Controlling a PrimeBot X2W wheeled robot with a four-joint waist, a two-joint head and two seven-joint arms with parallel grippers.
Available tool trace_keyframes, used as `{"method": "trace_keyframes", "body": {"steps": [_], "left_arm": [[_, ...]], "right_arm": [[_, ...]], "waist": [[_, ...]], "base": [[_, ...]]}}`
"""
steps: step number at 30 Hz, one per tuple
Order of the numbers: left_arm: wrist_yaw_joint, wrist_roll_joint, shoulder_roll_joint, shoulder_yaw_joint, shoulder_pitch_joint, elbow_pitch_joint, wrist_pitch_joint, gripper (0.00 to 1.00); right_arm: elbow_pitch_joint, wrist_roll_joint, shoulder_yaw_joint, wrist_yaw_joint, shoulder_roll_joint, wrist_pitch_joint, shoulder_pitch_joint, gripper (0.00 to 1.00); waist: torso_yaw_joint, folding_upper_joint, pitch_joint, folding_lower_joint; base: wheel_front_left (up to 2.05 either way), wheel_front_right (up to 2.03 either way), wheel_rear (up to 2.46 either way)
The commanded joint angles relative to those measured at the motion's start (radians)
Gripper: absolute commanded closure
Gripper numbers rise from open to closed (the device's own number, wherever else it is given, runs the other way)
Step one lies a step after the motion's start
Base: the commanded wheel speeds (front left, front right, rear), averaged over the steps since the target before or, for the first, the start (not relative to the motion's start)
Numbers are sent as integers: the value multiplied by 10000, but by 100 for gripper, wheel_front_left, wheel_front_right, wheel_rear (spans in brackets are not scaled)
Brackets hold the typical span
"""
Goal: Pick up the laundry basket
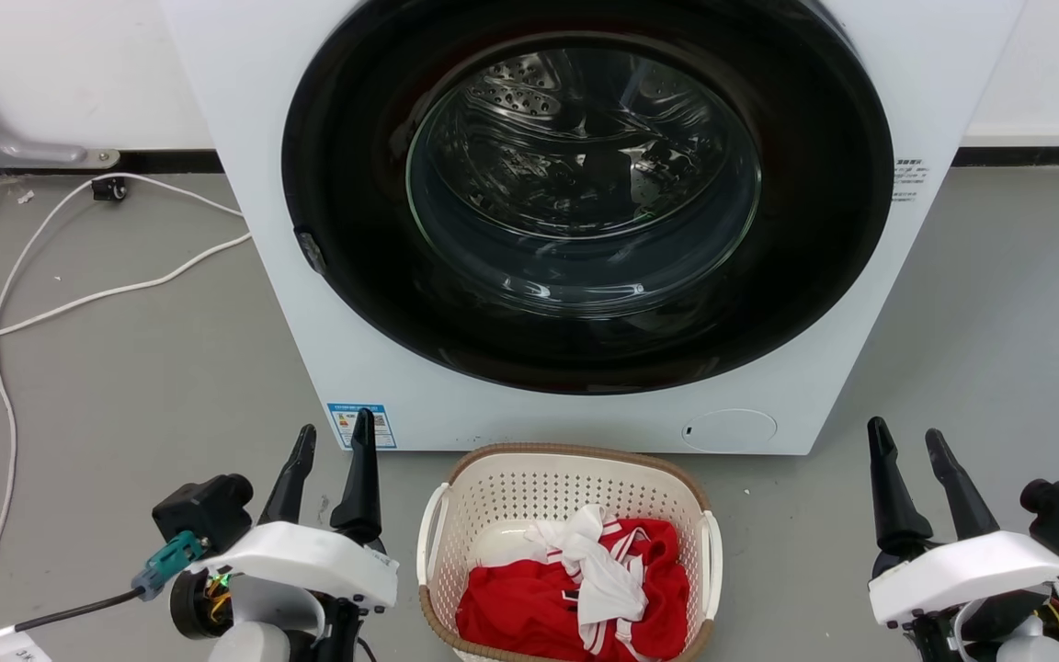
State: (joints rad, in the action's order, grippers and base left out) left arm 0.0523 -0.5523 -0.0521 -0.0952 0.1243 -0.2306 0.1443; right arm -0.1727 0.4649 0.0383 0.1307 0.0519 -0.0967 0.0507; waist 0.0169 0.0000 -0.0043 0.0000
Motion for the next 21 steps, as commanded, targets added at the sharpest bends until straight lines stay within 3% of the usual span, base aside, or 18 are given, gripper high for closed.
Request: {"method": "trace_keyframes", "body": {"steps": [1, 21], "left_arm": [[-58, 287, -11, -46, 244, 49, 89, 0], [-347, 2316, 3, -374, 318, -135, 557, 0]], "right_arm": [[135, -297, -22, -1, 5, -56, 34, 0], [320, -2380, -43, 0, -8, -32, -157, 0]], "waist": [[2, 0, -4, 0], [70, 0, -44, 0]], "base": [[0, 0, 0], [0, 0, 0]]}}
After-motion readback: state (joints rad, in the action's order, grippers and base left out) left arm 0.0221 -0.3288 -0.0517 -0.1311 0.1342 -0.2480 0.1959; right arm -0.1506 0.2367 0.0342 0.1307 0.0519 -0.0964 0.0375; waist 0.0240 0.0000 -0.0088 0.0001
